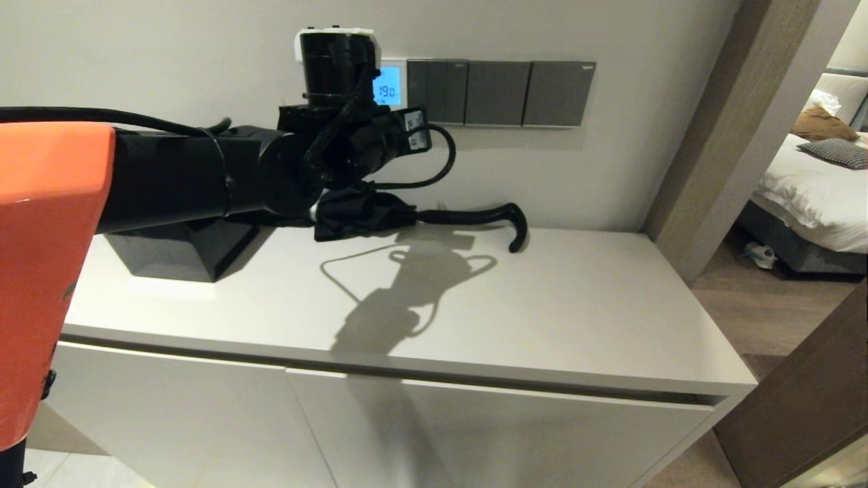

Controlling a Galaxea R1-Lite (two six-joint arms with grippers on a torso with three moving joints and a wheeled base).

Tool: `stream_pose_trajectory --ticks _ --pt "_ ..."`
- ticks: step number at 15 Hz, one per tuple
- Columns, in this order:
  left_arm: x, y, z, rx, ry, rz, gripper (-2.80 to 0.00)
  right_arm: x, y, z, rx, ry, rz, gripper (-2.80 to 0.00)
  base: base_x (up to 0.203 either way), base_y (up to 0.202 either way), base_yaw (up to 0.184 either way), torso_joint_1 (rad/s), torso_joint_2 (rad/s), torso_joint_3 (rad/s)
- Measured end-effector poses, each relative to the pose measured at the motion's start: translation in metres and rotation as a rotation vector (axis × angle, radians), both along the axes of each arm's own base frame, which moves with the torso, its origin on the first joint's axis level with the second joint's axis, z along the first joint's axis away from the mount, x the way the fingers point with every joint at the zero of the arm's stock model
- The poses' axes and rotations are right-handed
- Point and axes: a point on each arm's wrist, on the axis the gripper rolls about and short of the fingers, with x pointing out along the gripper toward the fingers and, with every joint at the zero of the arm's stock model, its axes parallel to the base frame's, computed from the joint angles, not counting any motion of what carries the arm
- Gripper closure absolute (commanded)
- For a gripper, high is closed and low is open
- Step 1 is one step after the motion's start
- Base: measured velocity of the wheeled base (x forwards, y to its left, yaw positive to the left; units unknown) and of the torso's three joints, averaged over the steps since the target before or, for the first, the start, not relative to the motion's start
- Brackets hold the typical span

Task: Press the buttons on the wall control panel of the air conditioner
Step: Turn off the central air conditioner

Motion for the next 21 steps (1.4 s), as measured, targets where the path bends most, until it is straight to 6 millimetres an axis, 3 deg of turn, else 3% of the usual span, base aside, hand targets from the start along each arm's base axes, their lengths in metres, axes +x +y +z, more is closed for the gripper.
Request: stream_pose_trajectory --ticks 21 --pt "0.019 0.002 -0.008 0.038 -0.091 -0.001 0.00 0.000 0.000 0.000 0.000 0.000 0.000 0.00 0.000 0.000 0.000 0.000 0.00 0.000"
